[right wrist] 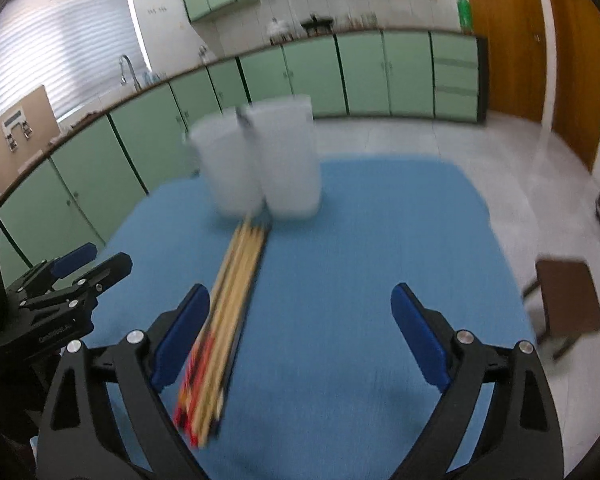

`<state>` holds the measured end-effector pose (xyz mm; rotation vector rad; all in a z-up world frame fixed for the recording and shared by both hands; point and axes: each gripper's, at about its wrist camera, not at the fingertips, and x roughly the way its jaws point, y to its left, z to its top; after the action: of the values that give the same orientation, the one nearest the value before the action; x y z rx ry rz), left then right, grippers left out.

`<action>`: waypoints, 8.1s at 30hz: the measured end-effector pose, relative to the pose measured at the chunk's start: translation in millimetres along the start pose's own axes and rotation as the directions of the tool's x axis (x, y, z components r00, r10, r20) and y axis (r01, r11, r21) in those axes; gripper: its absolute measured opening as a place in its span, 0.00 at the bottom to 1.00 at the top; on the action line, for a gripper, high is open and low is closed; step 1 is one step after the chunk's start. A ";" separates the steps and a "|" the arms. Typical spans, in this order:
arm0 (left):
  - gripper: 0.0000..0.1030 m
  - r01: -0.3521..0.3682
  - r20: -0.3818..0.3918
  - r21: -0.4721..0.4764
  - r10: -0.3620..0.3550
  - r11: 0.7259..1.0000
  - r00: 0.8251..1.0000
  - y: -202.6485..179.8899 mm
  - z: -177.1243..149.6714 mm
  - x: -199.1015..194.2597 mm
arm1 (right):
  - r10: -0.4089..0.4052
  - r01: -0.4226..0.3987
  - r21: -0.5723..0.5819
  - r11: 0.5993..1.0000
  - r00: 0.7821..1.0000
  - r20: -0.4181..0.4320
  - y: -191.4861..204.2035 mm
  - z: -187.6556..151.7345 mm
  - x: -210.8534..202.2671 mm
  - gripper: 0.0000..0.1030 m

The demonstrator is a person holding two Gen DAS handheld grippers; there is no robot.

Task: Organize utensils
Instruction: 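Withdraw both open tools from the holder back over the chopsticks, then grasp the black chopstick at its tip with the right tool, then grasp a red chopstick at its tip with the left tool, then carry the black chopstick with the right tool while the left tool carries the red one into the holder, then open both tools and withdraw them back over the remaining chopsticks, then grasp a plain wooden chopstick at its tip with the right tool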

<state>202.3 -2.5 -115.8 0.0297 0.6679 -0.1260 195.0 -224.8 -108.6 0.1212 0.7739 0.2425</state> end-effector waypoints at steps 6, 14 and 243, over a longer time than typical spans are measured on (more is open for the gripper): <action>0.79 -0.004 -0.132 -0.022 0.001 1.000 0.991 -1.4 -41.5 1.4 | -0.012 0.011 -0.006 1.000 0.995 -0.103 11.5 -56.2 -1.4 0.87; 0.83 -0.023 -0.197 0.003 0.023 1.000 0.980 -5.2 -68.2 -3.5 | -0.049 0.037 -0.073 0.997 0.985 -0.165 33.9 -74.2 2.3 0.82; 0.73 0.001 -0.215 -0.040 -0.010 0.999 0.977 7.4 -83.0 -13.2 | -0.036 0.003 -0.197 0.980 0.986 -0.162 77.7 -85.4 1.1 0.15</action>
<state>141.8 11.9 -172.9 0.0033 0.8867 -0.1158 122.2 -147.8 -154.7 -0.0944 0.9110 0.3117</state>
